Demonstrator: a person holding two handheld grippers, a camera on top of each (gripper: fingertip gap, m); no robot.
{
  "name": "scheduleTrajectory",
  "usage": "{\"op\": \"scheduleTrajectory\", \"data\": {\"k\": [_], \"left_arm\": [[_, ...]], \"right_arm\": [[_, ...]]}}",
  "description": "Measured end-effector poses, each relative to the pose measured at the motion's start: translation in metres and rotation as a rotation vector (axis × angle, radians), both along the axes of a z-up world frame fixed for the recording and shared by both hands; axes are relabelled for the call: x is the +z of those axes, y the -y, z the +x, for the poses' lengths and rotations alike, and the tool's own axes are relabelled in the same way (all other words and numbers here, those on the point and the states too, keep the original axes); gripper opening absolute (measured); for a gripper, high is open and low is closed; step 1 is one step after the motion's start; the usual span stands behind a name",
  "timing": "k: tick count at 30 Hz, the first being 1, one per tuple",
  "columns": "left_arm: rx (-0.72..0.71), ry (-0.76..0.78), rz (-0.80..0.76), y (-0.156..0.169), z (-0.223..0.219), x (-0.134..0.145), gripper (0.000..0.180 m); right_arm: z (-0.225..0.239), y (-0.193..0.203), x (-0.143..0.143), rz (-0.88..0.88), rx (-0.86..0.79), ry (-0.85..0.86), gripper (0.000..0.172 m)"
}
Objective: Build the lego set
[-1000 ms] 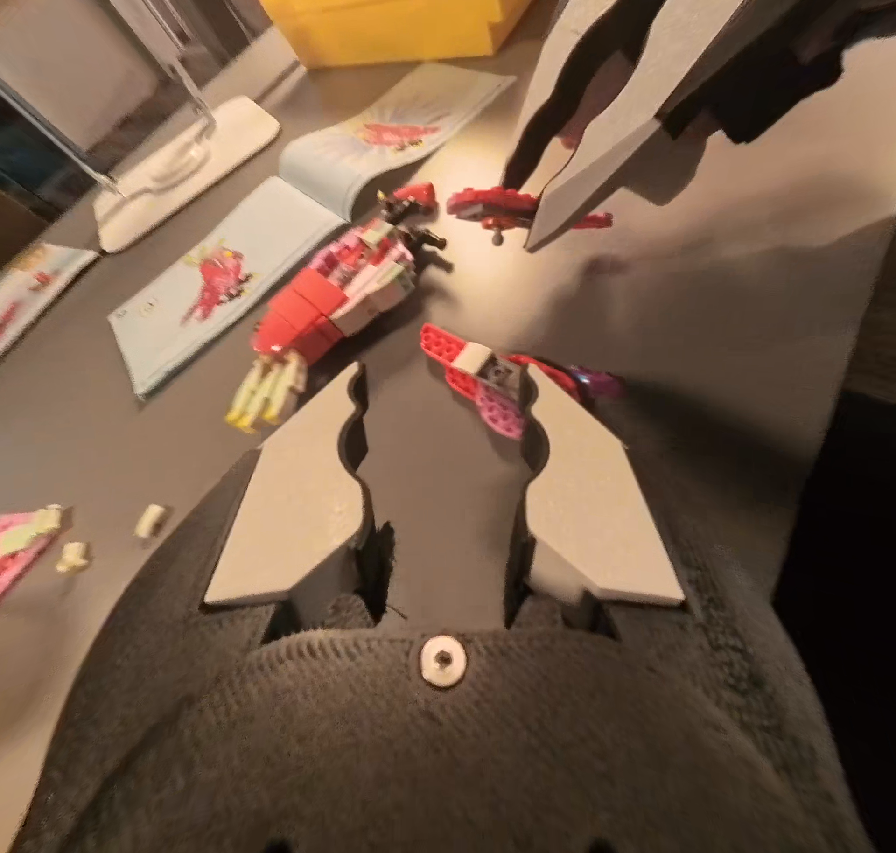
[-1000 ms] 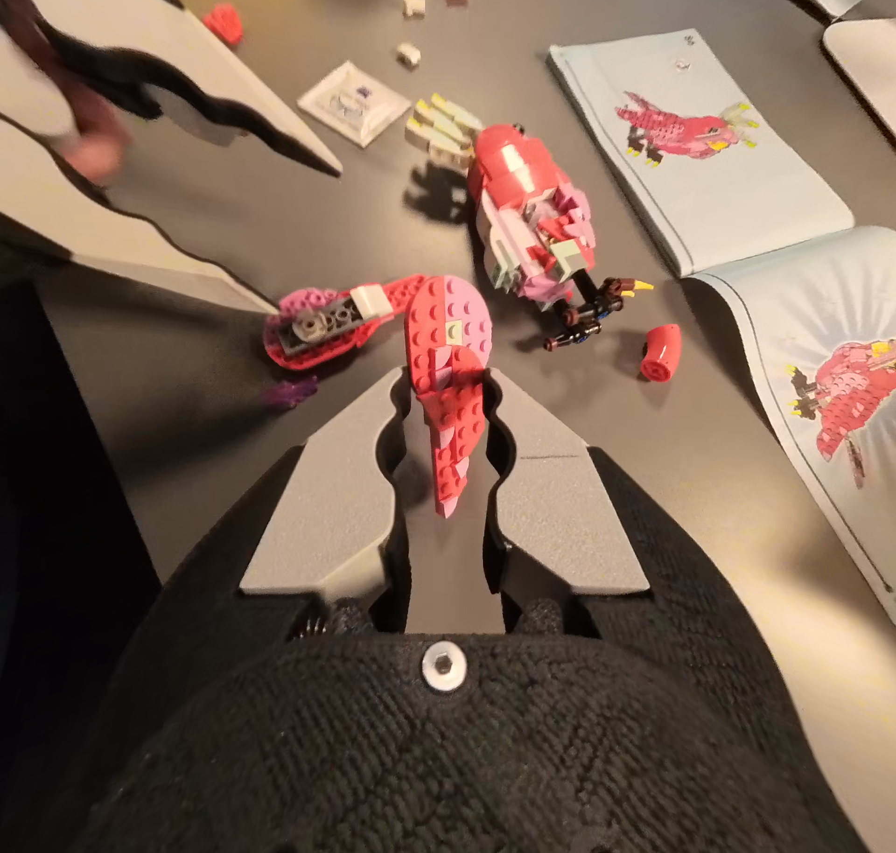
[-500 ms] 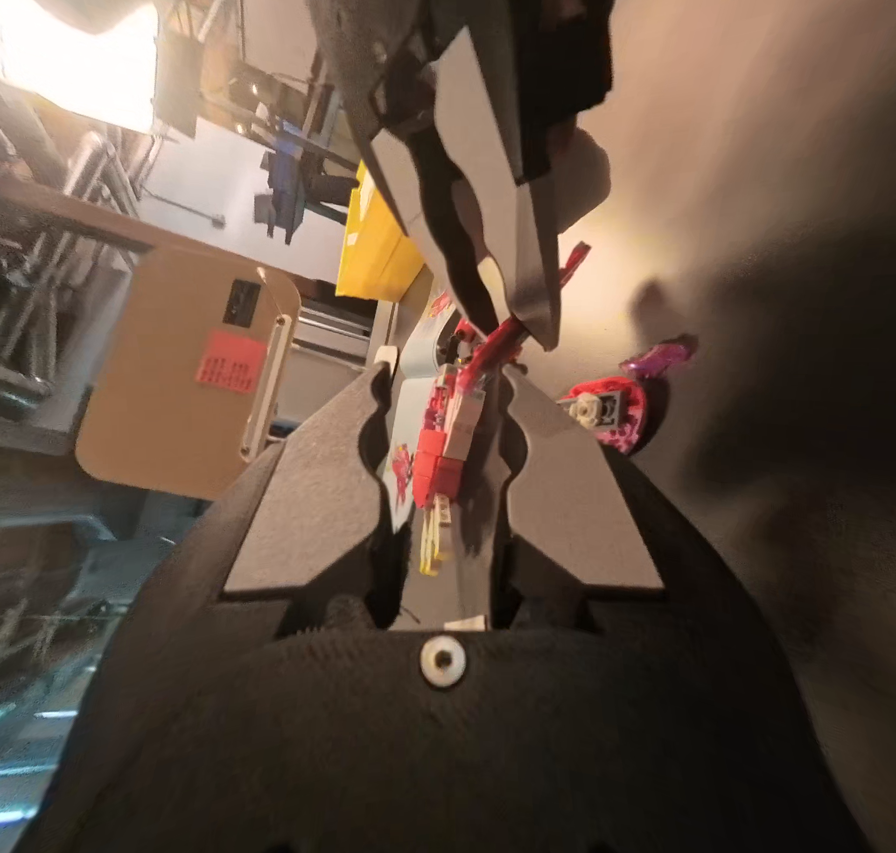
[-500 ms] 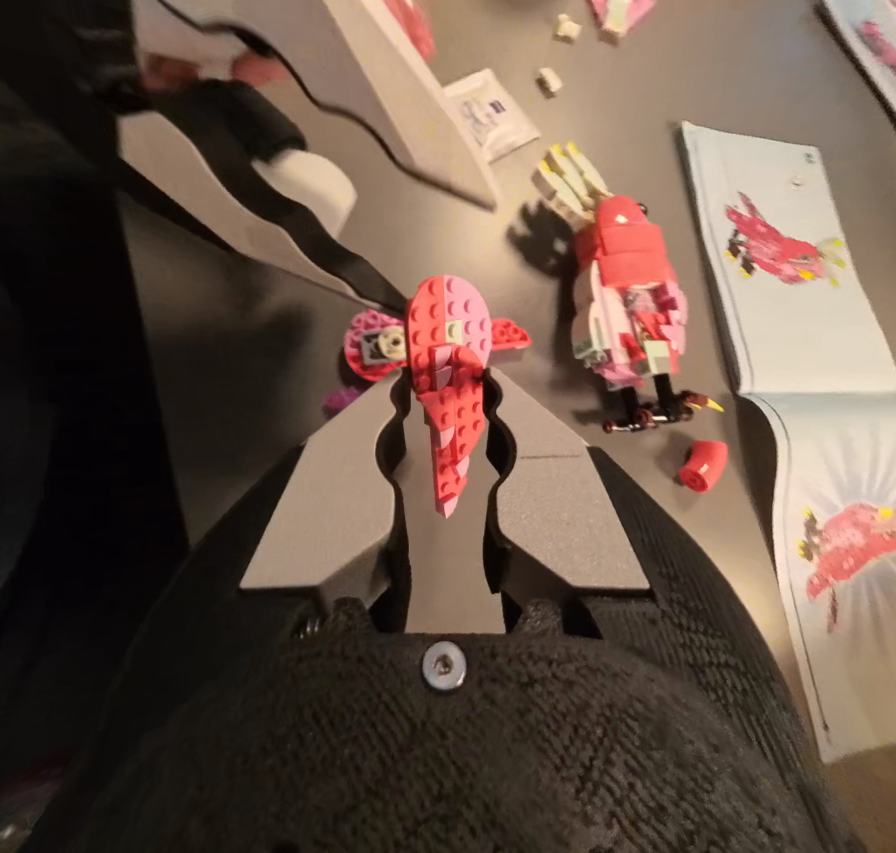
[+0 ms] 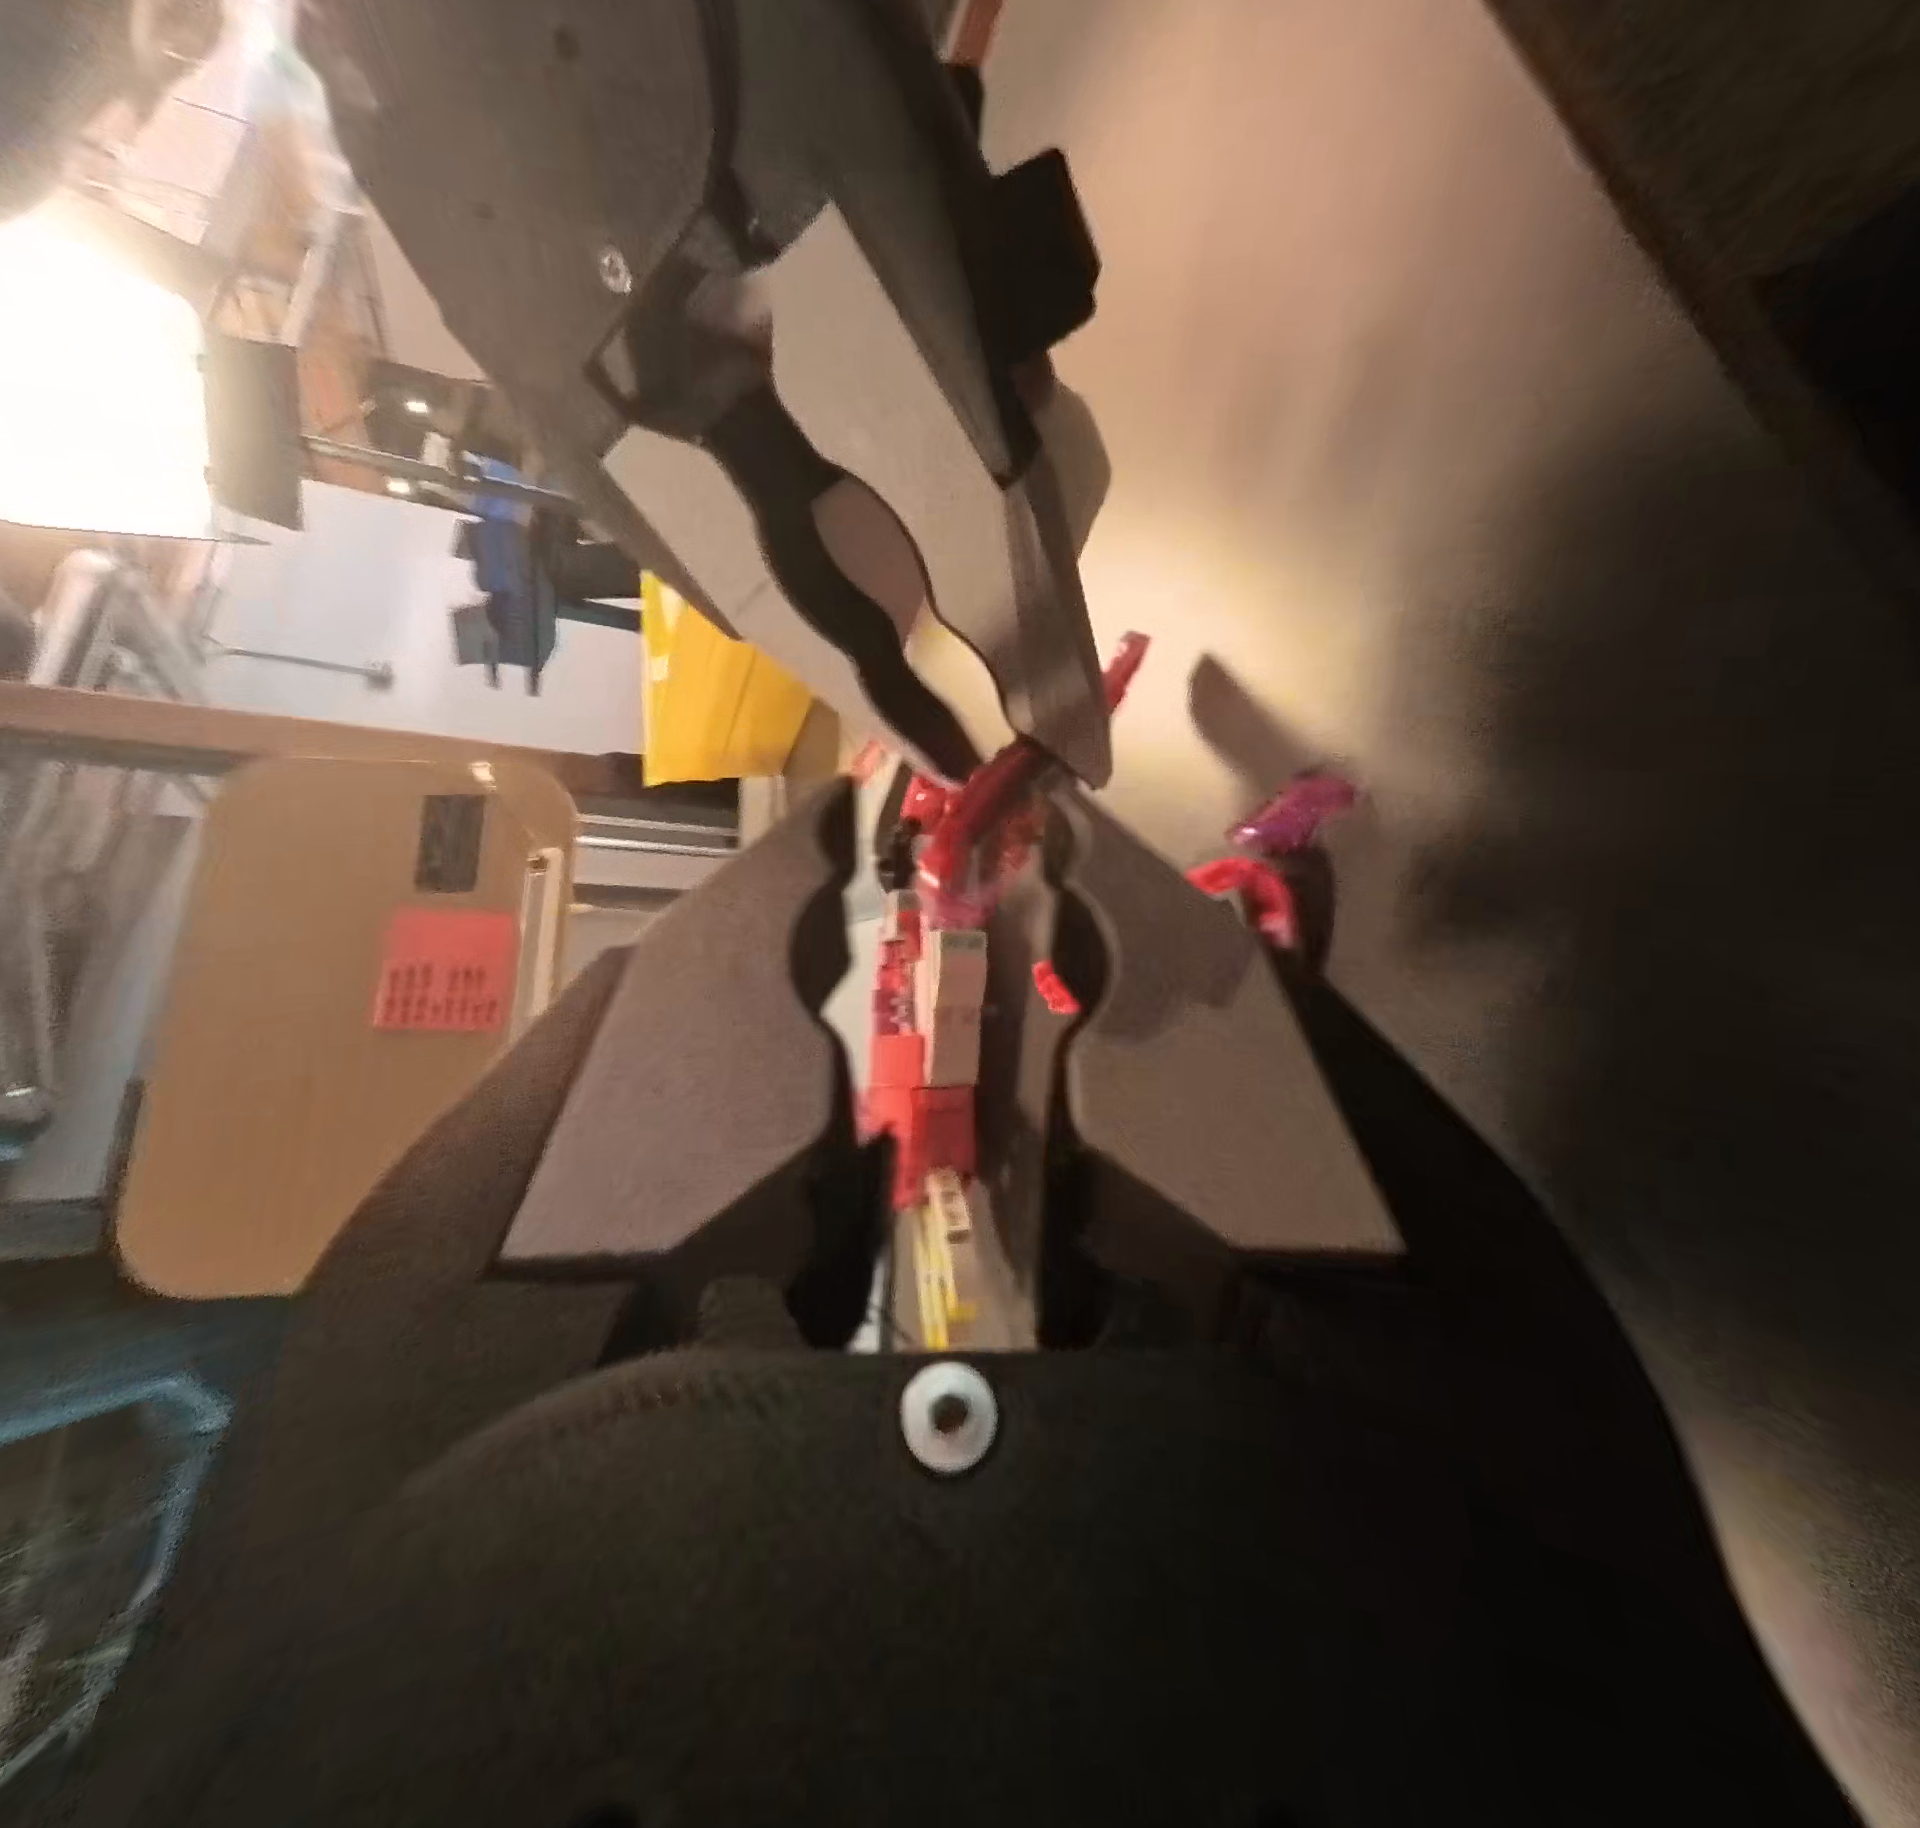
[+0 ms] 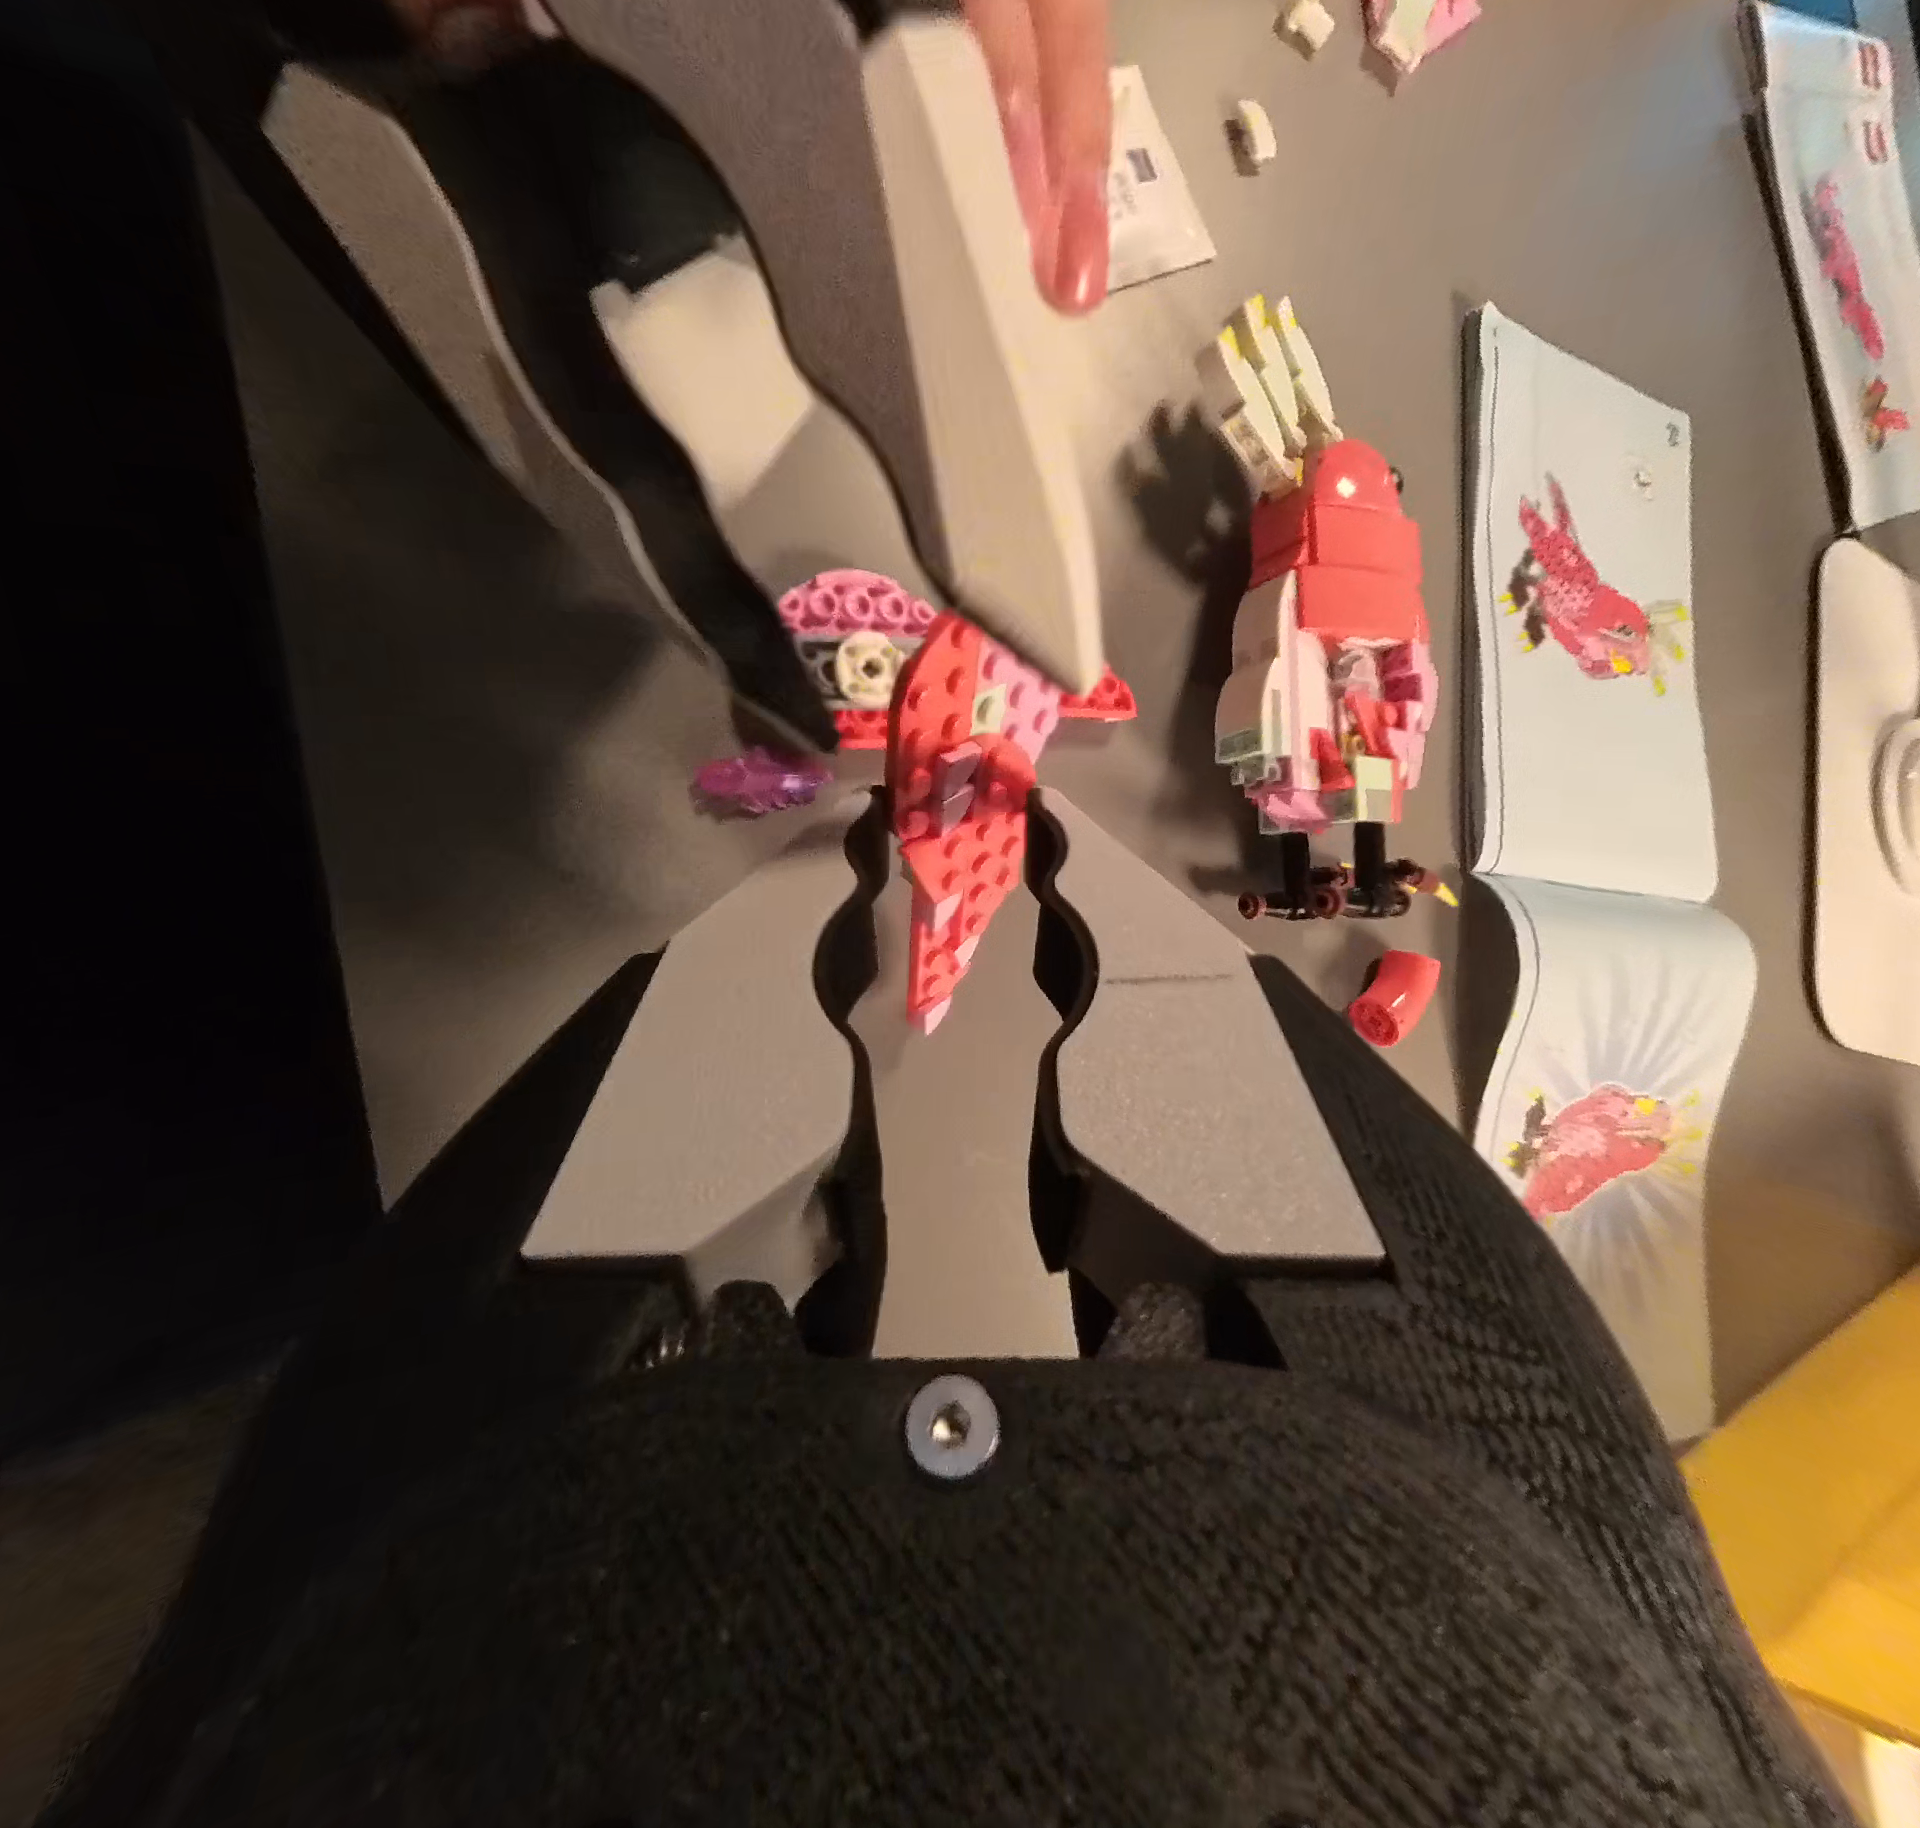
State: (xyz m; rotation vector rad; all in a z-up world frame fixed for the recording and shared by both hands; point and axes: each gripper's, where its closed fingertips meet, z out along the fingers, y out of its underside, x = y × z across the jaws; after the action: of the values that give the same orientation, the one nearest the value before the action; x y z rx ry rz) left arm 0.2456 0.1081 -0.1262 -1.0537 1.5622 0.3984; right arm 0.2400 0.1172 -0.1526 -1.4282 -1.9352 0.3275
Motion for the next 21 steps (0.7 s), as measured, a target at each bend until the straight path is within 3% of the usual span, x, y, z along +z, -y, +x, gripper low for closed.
{"op": "scheduleTrajectory", "data": {"k": [1,3,6,9,15,21], "left_arm": [[0.017,-0.007,0.032,-0.003,-0.002,0.002,0.012],[0.065,-0.044,0.006,-0.011,-0.009,-0.006,0.000],[0.121,0.033,-0.093,-0.018,-0.017,-0.012,0.000],[0.185,0.143,-0.178,-0.027,-0.030,-0.010,0.000],[0.281,0.254,-0.274,-0.039,-0.052,-0.010,0.000],[0.302,0.335,-0.441,-0.036,-0.056,-0.018,0.030]], "right_arm": [[-0.001,0.000,0.001,0.020,0.004,-0.004,0.014],[-0.002,-0.003,0.006,0.057,-0.004,-0.028,0.009],[-0.003,-0.011,0.012,0.102,-0.022,-0.082,0.010],[0.001,-0.018,0.009,0.140,-0.032,-0.086,0.022],[0.010,-0.021,-0.015,-0.061,-0.096,-0.101,0.031],[0.008,-0.048,-0.031,-0.203,-0.211,-0.141,0.048]]}}
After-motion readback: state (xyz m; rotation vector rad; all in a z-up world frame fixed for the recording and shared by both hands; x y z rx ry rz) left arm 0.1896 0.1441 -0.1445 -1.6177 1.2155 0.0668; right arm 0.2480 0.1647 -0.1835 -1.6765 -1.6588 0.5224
